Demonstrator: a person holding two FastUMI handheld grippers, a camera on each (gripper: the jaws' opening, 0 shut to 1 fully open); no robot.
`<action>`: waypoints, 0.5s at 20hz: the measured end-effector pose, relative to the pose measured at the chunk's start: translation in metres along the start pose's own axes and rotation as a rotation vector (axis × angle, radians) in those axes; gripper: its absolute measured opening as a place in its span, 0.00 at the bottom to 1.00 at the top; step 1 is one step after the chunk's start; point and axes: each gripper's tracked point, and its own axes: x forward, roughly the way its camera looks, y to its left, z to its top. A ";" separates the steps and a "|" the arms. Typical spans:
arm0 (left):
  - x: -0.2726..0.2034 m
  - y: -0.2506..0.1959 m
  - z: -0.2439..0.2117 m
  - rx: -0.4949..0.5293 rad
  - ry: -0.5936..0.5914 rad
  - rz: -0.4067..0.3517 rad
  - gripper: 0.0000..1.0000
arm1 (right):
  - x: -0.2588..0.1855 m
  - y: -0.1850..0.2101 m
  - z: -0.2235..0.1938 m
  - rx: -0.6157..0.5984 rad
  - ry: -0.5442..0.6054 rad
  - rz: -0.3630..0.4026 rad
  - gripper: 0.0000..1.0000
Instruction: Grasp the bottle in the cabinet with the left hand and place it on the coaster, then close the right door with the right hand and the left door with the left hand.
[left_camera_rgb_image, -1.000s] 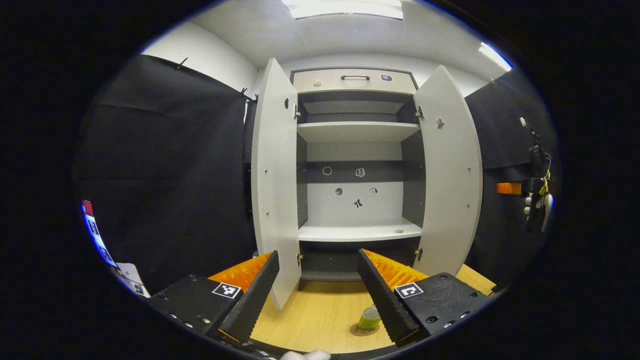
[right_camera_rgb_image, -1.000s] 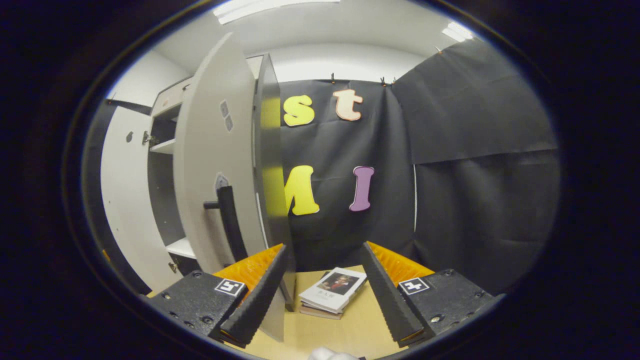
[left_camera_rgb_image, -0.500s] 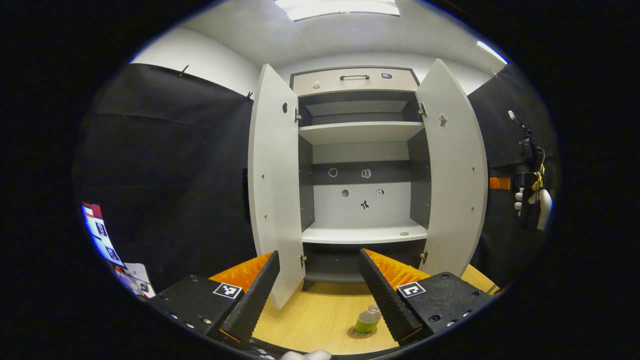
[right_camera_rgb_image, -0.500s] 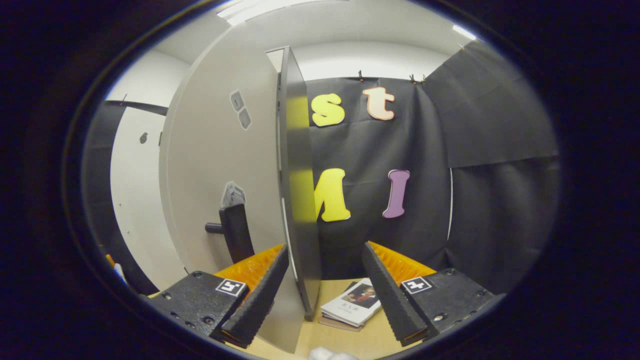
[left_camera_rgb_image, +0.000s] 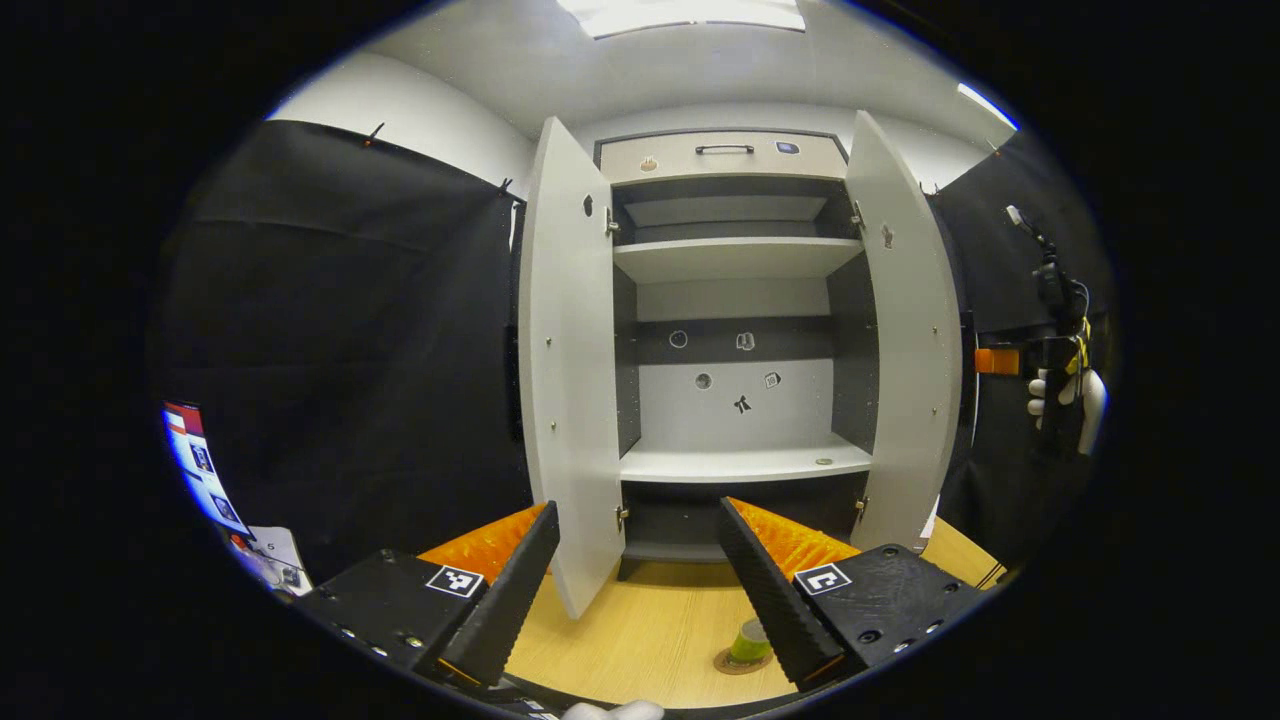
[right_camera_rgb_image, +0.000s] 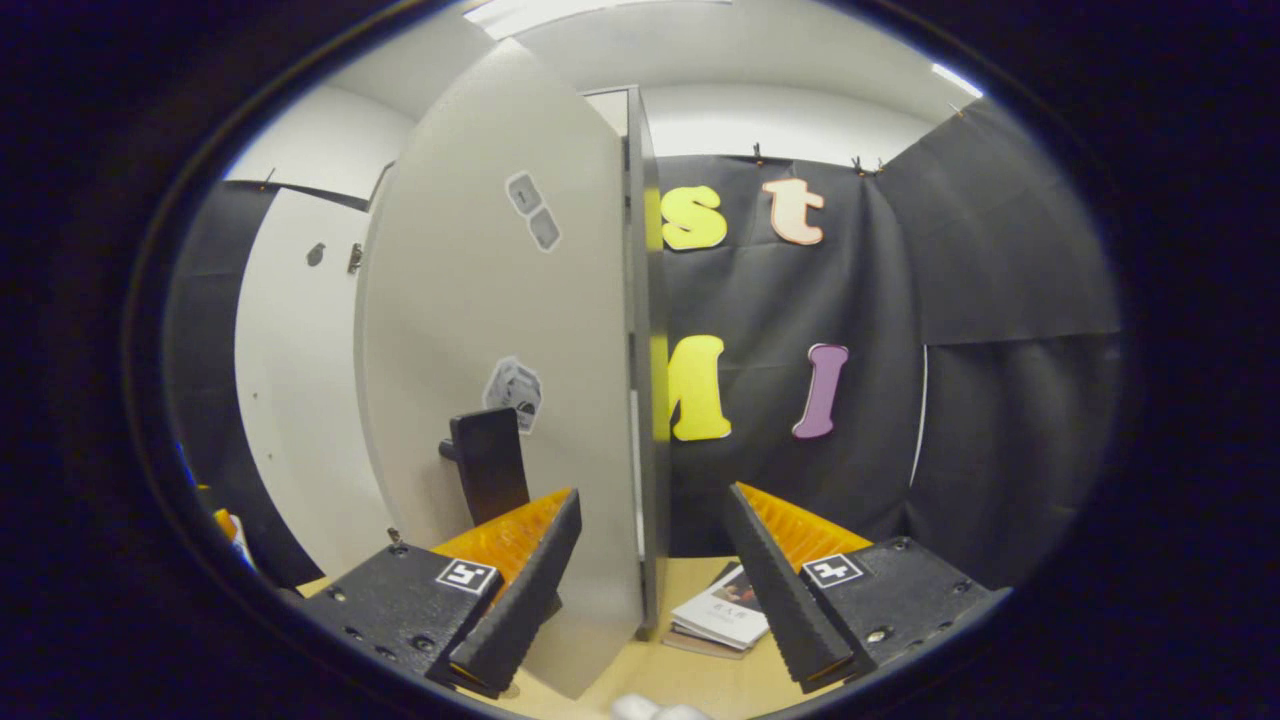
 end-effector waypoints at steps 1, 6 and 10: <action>-0.001 0.006 -0.001 -0.002 0.001 0.004 0.97 | 0.002 0.010 0.002 -0.009 -0.007 0.000 0.96; -0.008 0.033 -0.006 0.001 0.008 0.029 0.97 | 0.012 0.063 -0.012 -0.045 0.014 0.078 0.96; -0.012 0.043 -0.006 -0.001 0.006 0.030 0.97 | 0.003 0.091 -0.012 -0.014 0.029 0.143 0.99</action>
